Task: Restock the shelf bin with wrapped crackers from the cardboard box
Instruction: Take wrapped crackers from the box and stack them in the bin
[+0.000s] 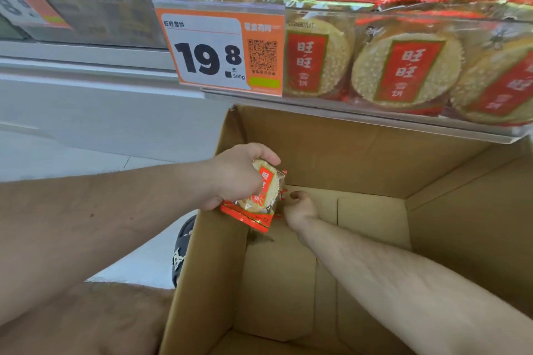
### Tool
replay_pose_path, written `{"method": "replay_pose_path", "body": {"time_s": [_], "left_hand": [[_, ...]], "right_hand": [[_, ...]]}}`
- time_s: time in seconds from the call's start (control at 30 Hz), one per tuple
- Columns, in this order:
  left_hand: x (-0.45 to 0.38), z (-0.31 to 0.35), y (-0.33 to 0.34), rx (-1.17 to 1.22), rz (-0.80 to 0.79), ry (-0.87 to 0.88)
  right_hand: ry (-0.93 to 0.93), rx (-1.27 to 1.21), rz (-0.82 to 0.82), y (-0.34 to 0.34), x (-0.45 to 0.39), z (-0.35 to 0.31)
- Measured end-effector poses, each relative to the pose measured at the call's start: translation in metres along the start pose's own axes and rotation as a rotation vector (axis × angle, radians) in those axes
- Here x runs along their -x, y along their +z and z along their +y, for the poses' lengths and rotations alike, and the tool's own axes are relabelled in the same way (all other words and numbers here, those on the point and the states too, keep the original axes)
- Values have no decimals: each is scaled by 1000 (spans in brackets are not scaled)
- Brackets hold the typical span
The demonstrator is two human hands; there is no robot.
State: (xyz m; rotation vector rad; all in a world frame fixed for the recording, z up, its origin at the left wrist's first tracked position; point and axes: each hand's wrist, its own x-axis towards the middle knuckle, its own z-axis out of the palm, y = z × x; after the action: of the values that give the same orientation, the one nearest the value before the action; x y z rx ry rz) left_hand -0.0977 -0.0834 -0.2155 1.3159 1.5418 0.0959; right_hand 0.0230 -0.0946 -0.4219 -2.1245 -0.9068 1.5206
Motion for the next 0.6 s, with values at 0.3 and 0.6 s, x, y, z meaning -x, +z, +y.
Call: {"method": "replay_pose_path", "body": {"time_s": [0.3,0.6], "left_hand": [[-10,-12,-9,190,-97,-79],[-4,-12,-6,396,-30,-58]], "right_hand": [[76,-174,83,28,-34,-13],[-334,214,227,-55,50,-2]]}}
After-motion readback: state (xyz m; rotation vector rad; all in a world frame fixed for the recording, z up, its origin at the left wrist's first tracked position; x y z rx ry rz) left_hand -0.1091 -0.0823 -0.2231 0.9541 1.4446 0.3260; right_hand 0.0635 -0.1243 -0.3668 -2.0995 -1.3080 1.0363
